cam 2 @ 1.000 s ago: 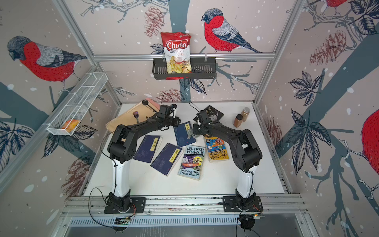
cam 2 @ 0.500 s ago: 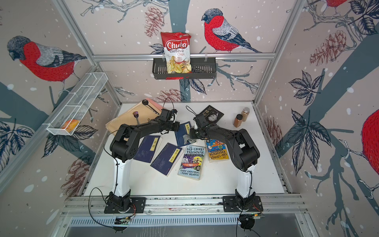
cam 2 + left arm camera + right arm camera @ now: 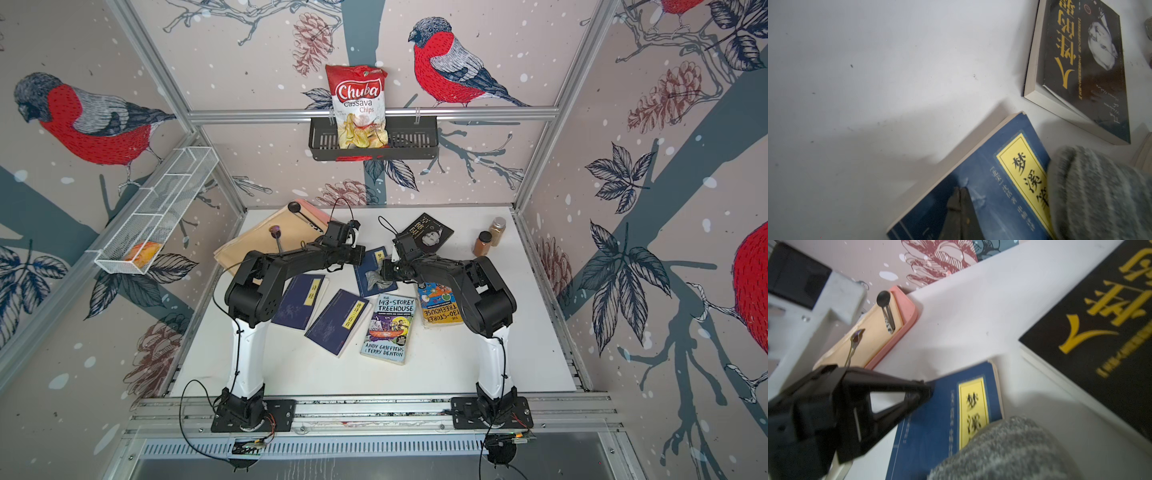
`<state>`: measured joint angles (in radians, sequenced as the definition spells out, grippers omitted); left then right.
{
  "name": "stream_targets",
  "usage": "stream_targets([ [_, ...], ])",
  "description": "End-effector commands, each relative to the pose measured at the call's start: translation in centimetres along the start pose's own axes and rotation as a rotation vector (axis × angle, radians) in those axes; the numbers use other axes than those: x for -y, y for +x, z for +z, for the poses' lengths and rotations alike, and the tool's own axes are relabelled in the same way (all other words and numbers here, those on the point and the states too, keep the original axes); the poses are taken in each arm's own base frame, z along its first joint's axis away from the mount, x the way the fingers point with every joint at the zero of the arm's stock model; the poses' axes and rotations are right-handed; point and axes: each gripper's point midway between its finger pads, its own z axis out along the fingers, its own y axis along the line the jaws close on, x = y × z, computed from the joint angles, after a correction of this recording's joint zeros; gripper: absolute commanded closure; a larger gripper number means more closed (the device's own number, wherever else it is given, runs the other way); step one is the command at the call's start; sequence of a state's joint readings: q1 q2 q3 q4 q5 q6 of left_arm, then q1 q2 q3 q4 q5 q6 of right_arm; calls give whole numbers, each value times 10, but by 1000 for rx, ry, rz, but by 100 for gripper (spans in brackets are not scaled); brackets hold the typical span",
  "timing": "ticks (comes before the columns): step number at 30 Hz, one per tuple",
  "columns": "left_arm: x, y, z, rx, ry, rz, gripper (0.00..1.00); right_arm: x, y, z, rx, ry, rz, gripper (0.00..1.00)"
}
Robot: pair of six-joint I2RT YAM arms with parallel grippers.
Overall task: Wipe the cover of the book
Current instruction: Wipe the dirt from the cover of the book.
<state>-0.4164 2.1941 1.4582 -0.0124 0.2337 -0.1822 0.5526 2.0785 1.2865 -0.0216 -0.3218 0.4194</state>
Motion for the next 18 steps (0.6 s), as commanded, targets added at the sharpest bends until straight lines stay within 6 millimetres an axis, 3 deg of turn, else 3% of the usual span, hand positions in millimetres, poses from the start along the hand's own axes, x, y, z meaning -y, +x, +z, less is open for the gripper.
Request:
stream_targets([
  [1, -11, 42, 6, -147, -41, -9, 100, 34, 13, 17, -87, 107, 73, 82],
  [5, -11, 44, 7, -153, -42, -7, 100, 41, -3, 36, -89, 117, 92, 83],
  [8, -12, 44, 8, -157, -46, -13, 100, 43, 2, 34, -104, 141, 84, 83],
  [18, -15, 52, 11, -181, -53, -34, 100, 63, 88, -44, -159, 287, 59, 81],
])
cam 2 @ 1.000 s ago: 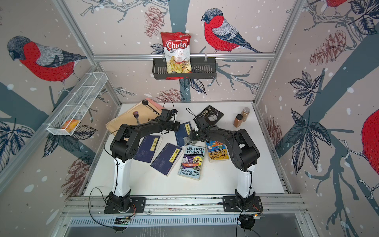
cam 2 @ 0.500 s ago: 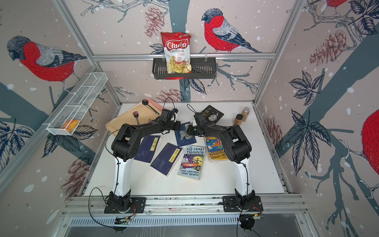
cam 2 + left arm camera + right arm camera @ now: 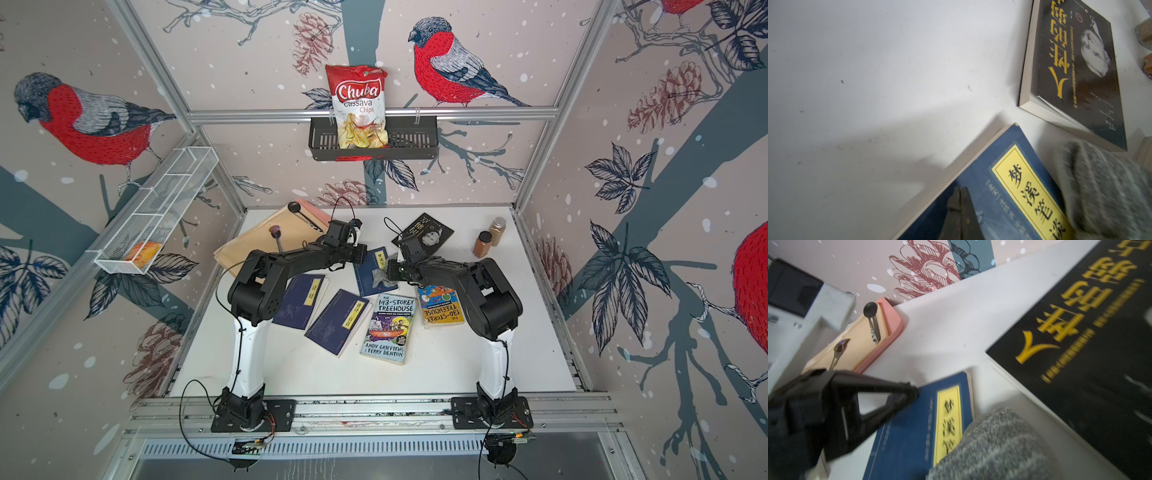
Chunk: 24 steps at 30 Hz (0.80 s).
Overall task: Wipe the cover of the book
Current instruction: Wipe the dirt from the cover of the book.
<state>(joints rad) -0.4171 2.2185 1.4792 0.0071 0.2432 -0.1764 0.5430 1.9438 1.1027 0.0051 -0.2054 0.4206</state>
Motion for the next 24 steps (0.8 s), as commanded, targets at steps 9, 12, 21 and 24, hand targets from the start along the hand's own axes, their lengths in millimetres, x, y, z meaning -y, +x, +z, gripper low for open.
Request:
stream_targets([
  [9, -14, 61, 5, -199, -50, -47, 100, 35, 29, 19, -156, 192, 24, 83],
  [12, -12, 62, 6, -198, -35, -48, 100, 31, -3, 32, -120, 200, 11, 83],
  [21, -10, 66, 7, -201, -19, -61, 100, 31, -48, 65, -93, 224, -18, 84],
  [24, -10, 67, 7, -204, -20, -65, 100, 25, -52, 45, -43, 238, -37, 86],
])
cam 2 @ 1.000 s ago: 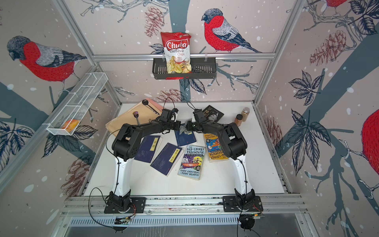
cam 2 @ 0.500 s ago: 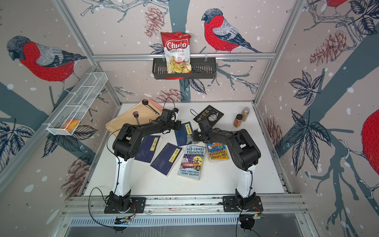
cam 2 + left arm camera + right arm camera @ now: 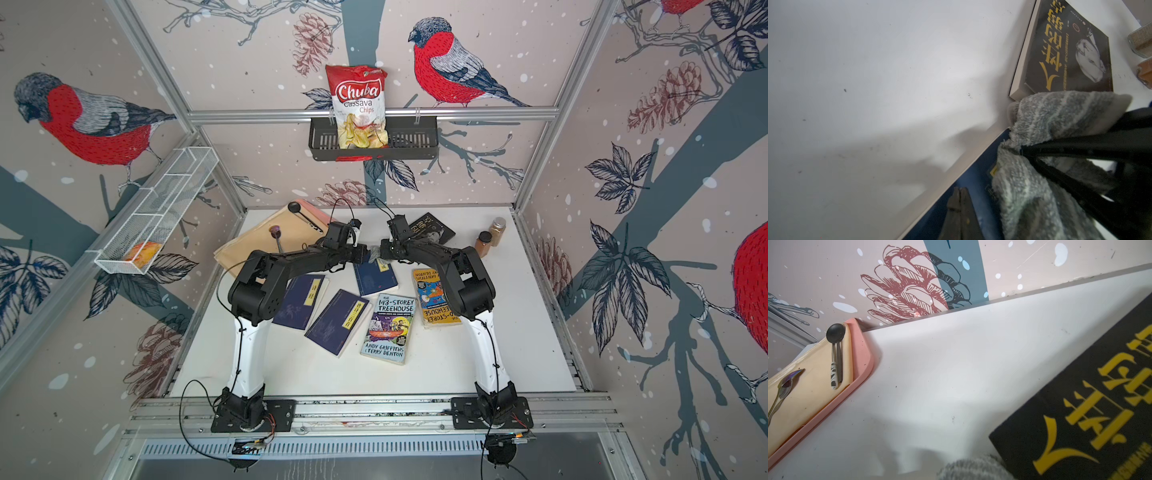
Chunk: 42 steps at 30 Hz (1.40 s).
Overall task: Wipe the cover of the book
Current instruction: Wipe the dirt from the cover of the book.
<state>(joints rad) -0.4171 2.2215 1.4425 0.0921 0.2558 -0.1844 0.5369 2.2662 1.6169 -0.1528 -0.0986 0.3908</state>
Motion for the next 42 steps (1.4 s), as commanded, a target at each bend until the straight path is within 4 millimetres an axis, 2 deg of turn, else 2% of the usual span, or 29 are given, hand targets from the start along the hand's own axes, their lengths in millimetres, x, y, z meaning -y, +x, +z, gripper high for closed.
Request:
stream_targets([
  [1, -12, 69, 1, -245, -42, -72, 100, 25, 34, -22, -96, 150, -26, 85],
  [6, -12, 72, 1, -251, -44, -81, 100, 12, 35, -82, -17, 159, -62, 85],
  [9, -13, 73, 1, -252, -46, -83, 100, -2, 50, -96, -25, 93, -57, 84],
  [11, -13, 73, 1, -252, -46, -83, 100, -10, 62, -92, -47, 40, -44, 84],
  [13, -12, 72, 1, -250, -44, -82, 100, -13, 74, -81, -77, 5, -27, 84],
  [18, -12, 72, 2, -252, -43, -83, 100, -21, 91, -42, -148, -55, 0, 85],
  [22, -11, 72, 2, -252, -39, -83, 100, -15, 86, -9, -178, -58, 33, 86],
  [25, -11, 72, 2, -253, -37, -83, 100, -12, 72, 9, -171, -63, 60, 86],
  [28, -10, 73, 2, -254, -33, -85, 100, -10, 55, 19, -150, -67, 73, 86],
  [31, -11, 73, 2, -256, -33, -88, 100, -11, 50, 19, -147, -63, 63, 87],
  [34, -12, 73, 2, -255, -36, -93, 100, -14, 58, 4, -152, -47, 34, 87],
  [38, -12, 75, 3, -260, -37, -97, 100, -23, 83, -26, -168, -53, 10, 86],
  [42, -12, 76, 4, -260, -31, -102, 100, -30, 111, -41, -198, -76, 16, 86],
])
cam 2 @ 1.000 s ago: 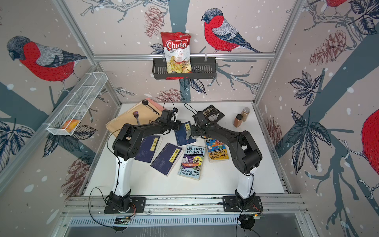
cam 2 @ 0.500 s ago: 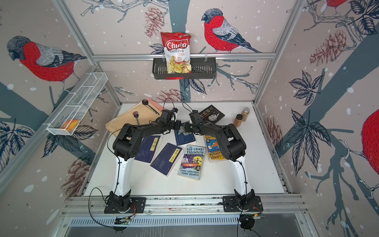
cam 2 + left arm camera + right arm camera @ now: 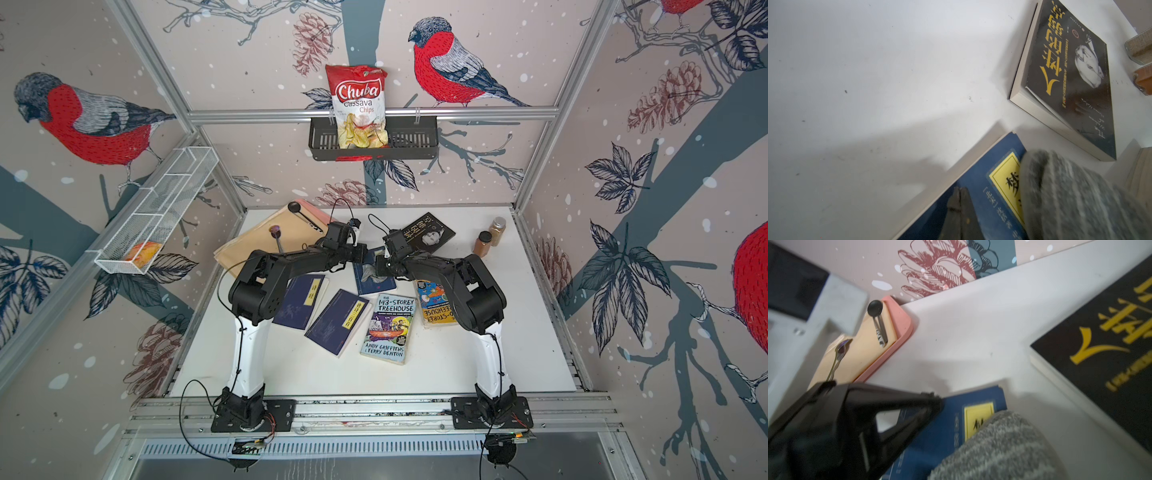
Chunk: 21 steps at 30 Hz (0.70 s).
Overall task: Wipe the cover of the book
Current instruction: Wipe the dirt from the cover of the book.
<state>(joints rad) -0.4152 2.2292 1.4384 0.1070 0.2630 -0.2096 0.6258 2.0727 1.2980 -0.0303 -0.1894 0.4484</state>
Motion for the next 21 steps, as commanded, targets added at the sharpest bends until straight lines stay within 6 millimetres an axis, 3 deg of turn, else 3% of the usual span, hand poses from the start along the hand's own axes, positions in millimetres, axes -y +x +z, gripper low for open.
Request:
stream_targets([
  [1, -13, 74, 1, -261, -39, -77, 100, 8, 47, -5, -128, 37, 42, 86],
  [8, -11, 74, -2, -261, -35, -77, 100, 2, 62, 11, -163, -7, 77, 86],
  [15, -10, 73, -2, -256, -18, -91, 100, 31, 18, 41, -86, 24, 165, 87],
  [18, -10, 74, -2, -258, -18, -97, 100, 29, 19, 34, -84, 29, 153, 87],
  [21, -12, 73, -2, -257, -19, -102, 100, 24, 42, 17, -119, 39, 110, 87],
])
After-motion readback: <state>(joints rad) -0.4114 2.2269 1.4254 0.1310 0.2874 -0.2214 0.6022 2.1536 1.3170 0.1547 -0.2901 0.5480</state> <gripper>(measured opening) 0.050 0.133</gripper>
